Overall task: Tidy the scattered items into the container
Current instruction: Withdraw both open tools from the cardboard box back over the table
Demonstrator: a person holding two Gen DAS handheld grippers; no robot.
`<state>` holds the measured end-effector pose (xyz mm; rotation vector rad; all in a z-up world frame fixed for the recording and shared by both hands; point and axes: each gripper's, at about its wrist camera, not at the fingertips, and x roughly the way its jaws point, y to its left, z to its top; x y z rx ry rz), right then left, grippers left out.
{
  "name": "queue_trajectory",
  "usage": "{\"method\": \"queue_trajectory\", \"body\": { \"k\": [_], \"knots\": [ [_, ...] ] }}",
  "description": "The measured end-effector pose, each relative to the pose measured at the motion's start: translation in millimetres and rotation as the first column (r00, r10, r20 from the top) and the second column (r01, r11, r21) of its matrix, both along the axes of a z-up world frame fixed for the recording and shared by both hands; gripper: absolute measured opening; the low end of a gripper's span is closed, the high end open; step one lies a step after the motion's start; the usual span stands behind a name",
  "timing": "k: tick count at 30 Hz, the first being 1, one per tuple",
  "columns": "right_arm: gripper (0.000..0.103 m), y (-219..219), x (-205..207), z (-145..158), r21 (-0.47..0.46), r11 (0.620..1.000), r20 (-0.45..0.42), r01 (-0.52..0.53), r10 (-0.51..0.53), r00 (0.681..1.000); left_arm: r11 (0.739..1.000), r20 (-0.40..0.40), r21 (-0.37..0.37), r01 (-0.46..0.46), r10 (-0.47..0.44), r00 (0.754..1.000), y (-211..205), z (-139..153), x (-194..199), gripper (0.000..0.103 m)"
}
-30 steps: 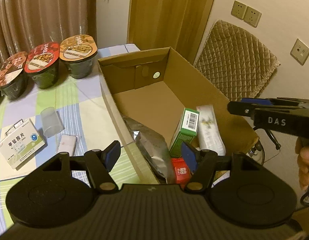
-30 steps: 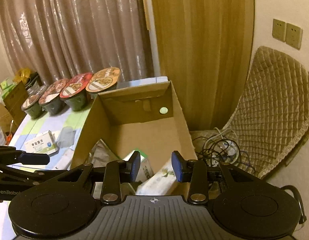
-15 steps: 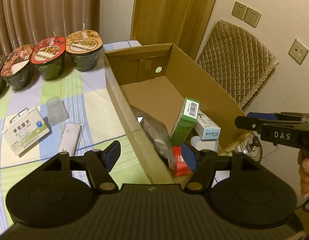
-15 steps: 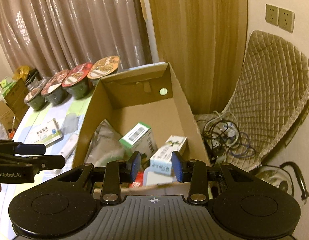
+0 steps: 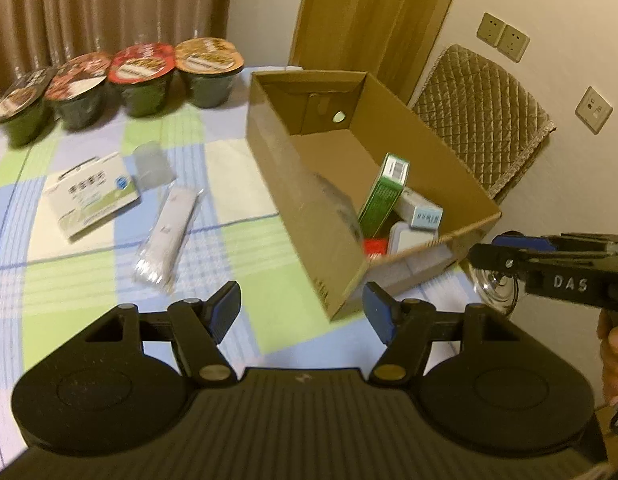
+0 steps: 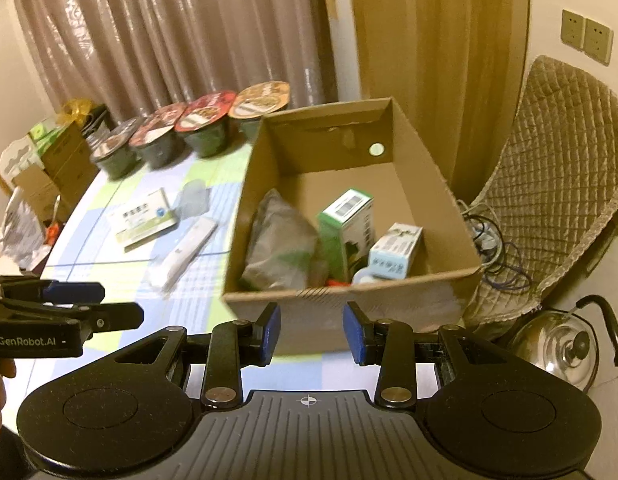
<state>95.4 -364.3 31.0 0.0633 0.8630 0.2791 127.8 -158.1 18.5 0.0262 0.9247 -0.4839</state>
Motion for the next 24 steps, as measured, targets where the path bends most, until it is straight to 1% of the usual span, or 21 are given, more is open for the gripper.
{"method": "queue_trajectory", "body": {
  "k": [3, 5, 6, 7, 9, 11, 14, 16, 20, 24],
  "knots": [
    [0.042, 9, -15, -2, 0.005, 1.0, -0.008, -0.011, 0.011, 1.0, 1.0, -0.015, 0.0, -0.031, 0.031, 0.999, 21, -5, -17, 0.064],
    [0.076, 16, -27, -4, 0.004, 1.0, -0.008, -0.019, 0.019, 1.0, 0.998, -0.029, -0.001, -0.055, 0.055, 0.998, 38, -8, -28, 0.067],
    [0.095, 20, -34, -6, 0.005, 1.0, 0.003, -0.029, 0.029, 1.0, 0.998, -0.035, -0.002, -0.066, 0.065, 0.997, 46, -9, -33, 0.07],
    [0.095, 25, -41, -7, 0.002, 0.999, 0.008, -0.052, 0.052, 0.999, 0.997, -0.04, -0.003, -0.076, 0.076, 0.996, 55, -11, -39, 0.074],
    [0.095, 36, -51, -12, -0.01, 0.995, -0.01, -0.095, 0.095, 0.995, 0.995, -0.052, -0.004, -0.096, 0.096, 0.994, 71, -14, -50, 0.075],
    [0.095, 44, -59, -16, -0.004, 0.994, -0.026, -0.112, 0.112, 0.993, 0.993, -0.064, -0.001, -0.115, 0.114, 0.991, 86, -16, -58, 0.079],
    [0.095, 57, -69, -21, 0.002, 0.991, -0.046, -0.133, 0.133, 0.99, 0.991, -0.067, 0.015, -0.132, 0.132, 0.989, 106, -19, -69, 0.088],
    [0.095, 66, -74, -23, 0.0, 0.988, -0.055, -0.152, 0.151, 0.987, 0.992, -0.06, 0.036, -0.125, 0.127, 0.99, 114, -19, -74, 0.095],
    [0.095, 84, -82, -26, -0.007, 0.981, -0.067, -0.194, 0.193, 0.979, 0.99, -0.019, 0.091, -0.103, 0.105, 0.994, 126, -15, -81, 0.097],
    [0.095, 99, -85, -28, -0.015, 0.976, -0.074, -0.219, 0.218, 0.973, 0.991, 0.011, 0.113, -0.078, 0.077, 0.997, 135, -9, -79, 0.098]
  ]
}}
